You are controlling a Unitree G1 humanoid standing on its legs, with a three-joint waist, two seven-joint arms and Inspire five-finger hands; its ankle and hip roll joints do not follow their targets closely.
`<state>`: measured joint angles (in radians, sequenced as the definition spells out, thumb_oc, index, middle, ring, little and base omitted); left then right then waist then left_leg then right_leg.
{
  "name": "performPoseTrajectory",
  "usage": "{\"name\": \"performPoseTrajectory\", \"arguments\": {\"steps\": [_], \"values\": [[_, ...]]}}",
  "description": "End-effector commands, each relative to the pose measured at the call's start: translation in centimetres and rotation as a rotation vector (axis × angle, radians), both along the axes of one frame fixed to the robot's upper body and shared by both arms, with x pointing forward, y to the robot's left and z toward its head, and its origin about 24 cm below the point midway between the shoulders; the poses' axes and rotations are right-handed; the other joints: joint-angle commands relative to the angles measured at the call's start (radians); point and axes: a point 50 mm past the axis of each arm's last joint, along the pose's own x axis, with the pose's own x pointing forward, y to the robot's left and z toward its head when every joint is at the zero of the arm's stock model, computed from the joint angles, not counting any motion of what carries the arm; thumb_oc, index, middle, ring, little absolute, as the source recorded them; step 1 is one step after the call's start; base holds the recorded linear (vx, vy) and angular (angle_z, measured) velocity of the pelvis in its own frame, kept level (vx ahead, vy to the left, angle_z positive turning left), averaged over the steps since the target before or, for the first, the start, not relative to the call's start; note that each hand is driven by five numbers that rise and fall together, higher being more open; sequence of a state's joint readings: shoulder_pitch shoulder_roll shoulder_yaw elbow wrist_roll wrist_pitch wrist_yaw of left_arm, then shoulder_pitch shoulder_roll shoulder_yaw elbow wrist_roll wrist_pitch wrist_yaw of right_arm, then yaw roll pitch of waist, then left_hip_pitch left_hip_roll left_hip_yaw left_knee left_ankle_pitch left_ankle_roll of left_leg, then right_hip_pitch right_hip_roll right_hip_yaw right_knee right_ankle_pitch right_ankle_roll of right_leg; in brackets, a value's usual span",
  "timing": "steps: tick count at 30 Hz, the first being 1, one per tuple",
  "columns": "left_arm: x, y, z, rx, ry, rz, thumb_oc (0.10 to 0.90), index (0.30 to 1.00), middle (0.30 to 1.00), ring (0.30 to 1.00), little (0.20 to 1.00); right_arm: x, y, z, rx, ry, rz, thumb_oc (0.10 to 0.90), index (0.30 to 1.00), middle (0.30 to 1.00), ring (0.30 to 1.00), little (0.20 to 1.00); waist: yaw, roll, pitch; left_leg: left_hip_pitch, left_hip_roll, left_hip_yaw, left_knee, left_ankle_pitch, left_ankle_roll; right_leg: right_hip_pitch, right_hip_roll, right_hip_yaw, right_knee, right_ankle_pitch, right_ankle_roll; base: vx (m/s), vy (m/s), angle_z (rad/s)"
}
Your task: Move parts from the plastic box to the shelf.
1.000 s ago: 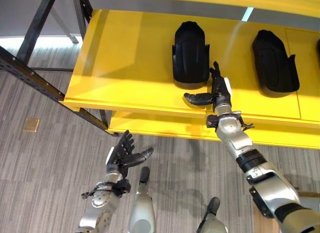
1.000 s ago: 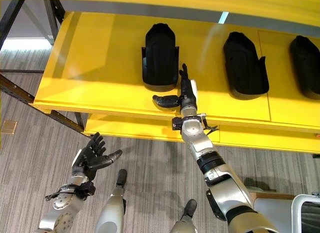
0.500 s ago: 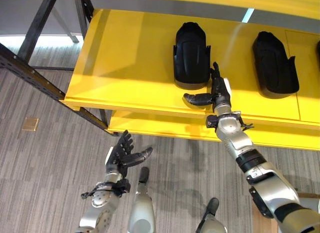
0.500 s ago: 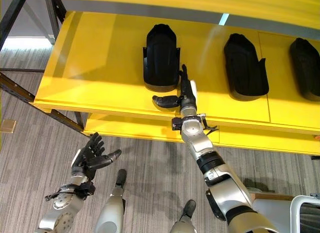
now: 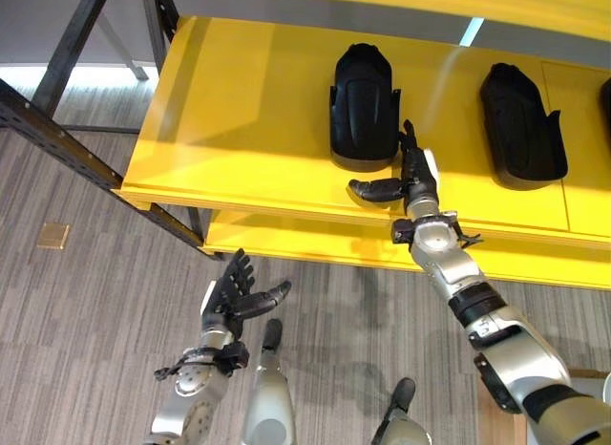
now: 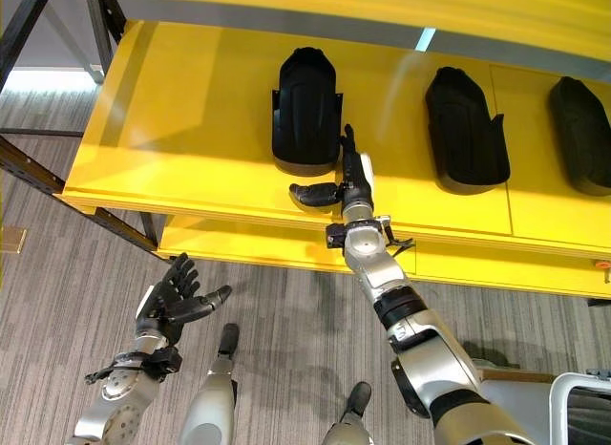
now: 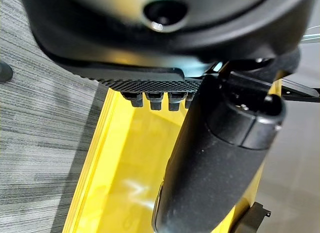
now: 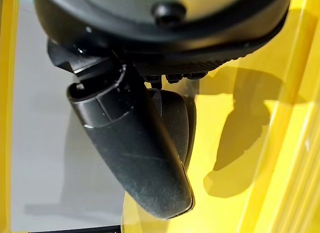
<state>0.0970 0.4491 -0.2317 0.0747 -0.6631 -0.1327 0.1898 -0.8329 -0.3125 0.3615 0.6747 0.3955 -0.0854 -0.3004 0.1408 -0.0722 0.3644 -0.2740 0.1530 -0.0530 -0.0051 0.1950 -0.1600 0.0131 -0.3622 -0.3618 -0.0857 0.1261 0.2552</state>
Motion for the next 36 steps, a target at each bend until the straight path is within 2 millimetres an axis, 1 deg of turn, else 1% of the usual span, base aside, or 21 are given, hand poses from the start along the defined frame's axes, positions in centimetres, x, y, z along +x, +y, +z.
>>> {"name": "performPoseTrajectory", "arguments": {"steps": [1,10,23,27,31,32,35,36], "values": [[1.0,0.2,3.7,-0.011,-0.205,-0.001,0.9,1.0,1.0,1.0,1.0,0.7,2.7,4.6,0.011,-0.139,0.11,0.9,1.0,1.0,1.0,1.0,0.032,-0.018,0.012,0.121,-0.032,0.1,-0.074,-0.061,0.098,-0.049,0.008,0.034,0.094,0.065,-0.052,0.0,0.0,0.0],[1.1,0.3,3.6,-0.001,-0.197,0.004,0.9,1.0,1.0,1.0,1.0,0.4,1.7,4.4,0.008,-0.149,0.075,0.9,1.0,1.0,1.0,1.0,0.024,-0.016,0.005,0.13,-0.028,0.105,-0.072,-0.063,0.097,-0.044,0.01,0.038,0.094,0.06,-0.053,0.0,0.0,0.0],[0.9,0.5,3.2,0.014,-0.181,0.01,0.9,1.0,1.0,1.0,1.0,-2.1,-0.2,3.7,-0.026,-0.237,0.049,0.9,1.0,1.0,1.0,1.0,-0.018,-0.013,-0.029,0.16,-0.012,0.125,-0.075,-0.066,0.089,-0.03,0.023,0.062,0.085,0.046,-0.056,0.0,-0.003,-0.03],[0.6,0.6,2.8,0.014,-0.162,0.017,0.9,1.0,1.0,1.0,1.0,-3.3,-0.7,4.0,-0.023,-0.299,0.052,0.9,1.0,1.0,1.0,1.0,-0.04,-0.007,-0.048,0.181,0.0,0.14,-0.078,-0.068,0.083,-0.024,0.034,0.076,0.079,0.037,-0.06,0.01,-0.012,-0.12],[0.4,0.8,2.5,0.012,-0.151,0.022,0.9,1.0,1.0,1.0,1.0,-4.1,-1.1,4.6,-0.03,-0.343,0.057,0.9,1.0,1.0,1.0,1.0,-0.052,-0.002,-0.058,0.196,0.011,0.15,-0.079,-0.068,0.078,-0.022,0.042,0.087,0.077,0.029,-0.064,0.01,-0.008,-0.18],[0.2,0.8,2.3,0.013,-0.143,0.022,0.9,1.0,1.0,1.0,1.0,-4.6,-1.4,4.7,-0.028,-0.365,0.059,0.9,1.0,1.0,1.0,1.0,-0.063,0.002,-0.065,0.204,0.019,0.156,-0.08,-0.067,0.075,-0.02,0.047,0.093,0.077,0.024,-0.066,0.01,-0.02,-0.11],[0.1,0.9,2.1,0.013,-0.134,0.018,0.9,1.0,1.0,1.0,1.0,-5.0,-1.6,4.9,-0.032,-0.384,0.062,0.9,1.0,1.0,1.0,1.0,-0.071,0.007,-0.071,0.211,0.026,0.162,-0.081,-0.066,0.072,-0.019,0.053,0.098,0.076,0.02,-0.069,0.01,-0.022,-0.14],[0.0,0.8,2.1,0.01,-0.133,0.015,0.9,1.0,1.0,1.0,1.0,-5.2,-1.7,5.2,-0.032,-0.403,0.062,0.9,1.0,1.0,1.0,1.0,-0.076,0.009,-0.073,0.213,0.029,0.166,-0.082,-0.064,0.07,-0.018,0.057,0.102,0.074,0.019,-0.07,0.0,-0.022,-0.1]]}}
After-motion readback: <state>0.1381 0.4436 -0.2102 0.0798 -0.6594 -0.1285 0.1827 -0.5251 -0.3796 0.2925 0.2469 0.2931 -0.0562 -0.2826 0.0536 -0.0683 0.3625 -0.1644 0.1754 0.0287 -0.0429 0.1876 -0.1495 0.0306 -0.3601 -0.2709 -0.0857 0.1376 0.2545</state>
